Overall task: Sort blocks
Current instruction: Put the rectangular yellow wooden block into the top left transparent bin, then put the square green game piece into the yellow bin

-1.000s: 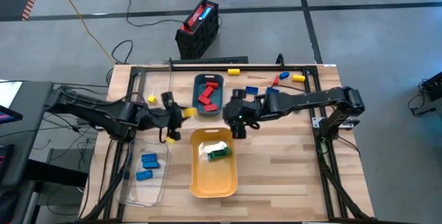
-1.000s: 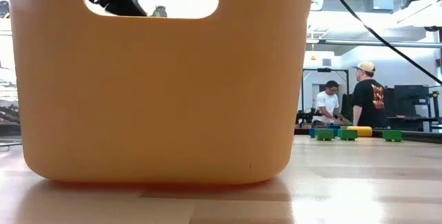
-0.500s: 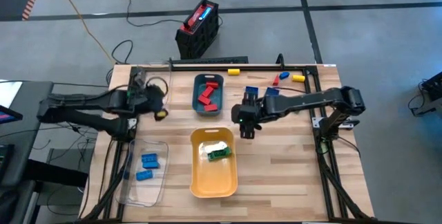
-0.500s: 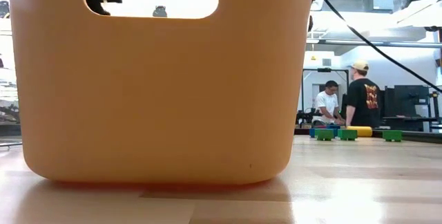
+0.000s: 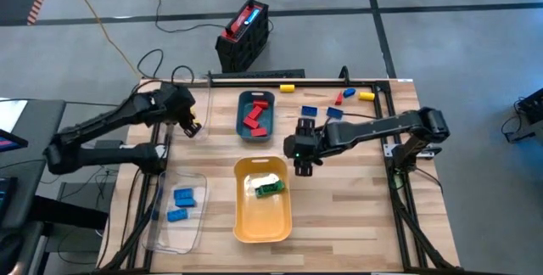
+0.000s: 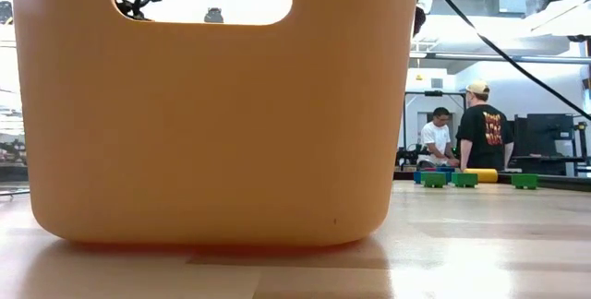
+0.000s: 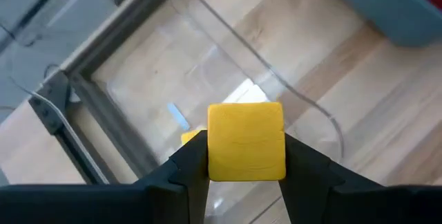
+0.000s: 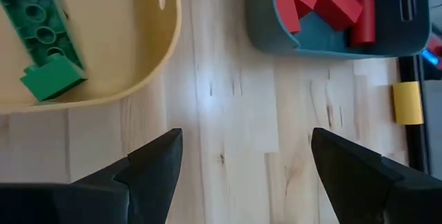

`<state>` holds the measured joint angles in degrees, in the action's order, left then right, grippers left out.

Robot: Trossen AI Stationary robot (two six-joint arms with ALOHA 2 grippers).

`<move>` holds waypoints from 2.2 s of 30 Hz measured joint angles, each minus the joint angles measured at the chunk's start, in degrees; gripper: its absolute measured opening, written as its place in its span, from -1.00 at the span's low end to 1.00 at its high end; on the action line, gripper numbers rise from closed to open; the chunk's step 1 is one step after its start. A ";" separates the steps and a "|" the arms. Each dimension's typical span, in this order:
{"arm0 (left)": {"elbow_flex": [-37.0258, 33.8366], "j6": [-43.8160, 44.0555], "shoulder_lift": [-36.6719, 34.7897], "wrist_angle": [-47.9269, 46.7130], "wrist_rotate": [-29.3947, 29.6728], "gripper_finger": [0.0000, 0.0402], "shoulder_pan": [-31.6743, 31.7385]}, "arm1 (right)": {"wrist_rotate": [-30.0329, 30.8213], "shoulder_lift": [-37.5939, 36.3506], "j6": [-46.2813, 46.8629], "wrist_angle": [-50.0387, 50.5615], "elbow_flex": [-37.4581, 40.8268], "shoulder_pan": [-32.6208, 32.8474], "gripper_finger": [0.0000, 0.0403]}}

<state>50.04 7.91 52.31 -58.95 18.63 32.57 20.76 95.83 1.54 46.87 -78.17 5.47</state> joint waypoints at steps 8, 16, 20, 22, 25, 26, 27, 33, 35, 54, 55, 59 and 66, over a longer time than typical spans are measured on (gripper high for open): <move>-4.14 -3.68 8.00 2.42 -2.33 -0.33 2.78 | 3.14 0.00 0.48 -0.54 0.00 1.60 0.62; -4.13 -4.48 12.78 5.98 -5.66 -0.33 3.95 | 3.40 0.00 1.02 -0.59 0.00 3.07 0.62; -4.13 -5.71 13.69 6.94 -7.71 -0.33 6.76 | 3.40 0.00 1.09 -0.61 0.00 3.78 0.62; -4.13 -6.52 13.70 7.75 -10.27 -0.33 8.72 | 3.40 0.00 1.35 -0.63 0.00 3.98 0.62; -4.13 -7.24 13.72 8.16 -13.79 -0.33 11.35 | 3.40 0.00 1.86 -0.41 0.00 4.28 0.62; -4.13 -7.24 13.70 8.19 -13.94 -0.32 11.74 | 3.40 0.00 1.90 -0.38 0.00 4.37 0.62; -4.22 -7.25 13.70 8.25 -13.94 -0.32 11.83 | 3.40 0.00 1.90 -0.42 0.00 4.36 0.62; -5.50 -8.14 13.70 8.04 -14.07 -0.14 11.53 | 3.40 0.00 1.94 -0.42 0.00 4.36 0.62; -5.65 -8.59 13.70 7.81 -14.09 -0.08 11.53 | 3.40 0.00 1.92 -0.44 0.00 4.25 0.62; 0.37 -16.03 2.32 13.70 -11.05 -0.02 1.73 | 10.97 -22.40 -2.88 -8.31 14.53 -6.69 0.62; 0.37 -16.25 1.51 14.85 -10.86 -0.02 0.32 | 10.90 -23.80 -2.59 -9.39 16.82 -8.23 0.62; 0.37 -15.77 -0.26 18.76 -10.68 -0.02 -4.56 | 7.03 -27.76 0.03 -11.17 23.90 -14.00 0.62; 0.37 -14.57 -0.11 20.18 -10.63 -0.02 -11.22 | -2.35 -25.68 -1.85 -7.09 27.38 -18.61 0.62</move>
<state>50.41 -6.66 52.20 -38.78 8.00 21.35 18.41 70.15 -0.31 39.78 -50.80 -13.15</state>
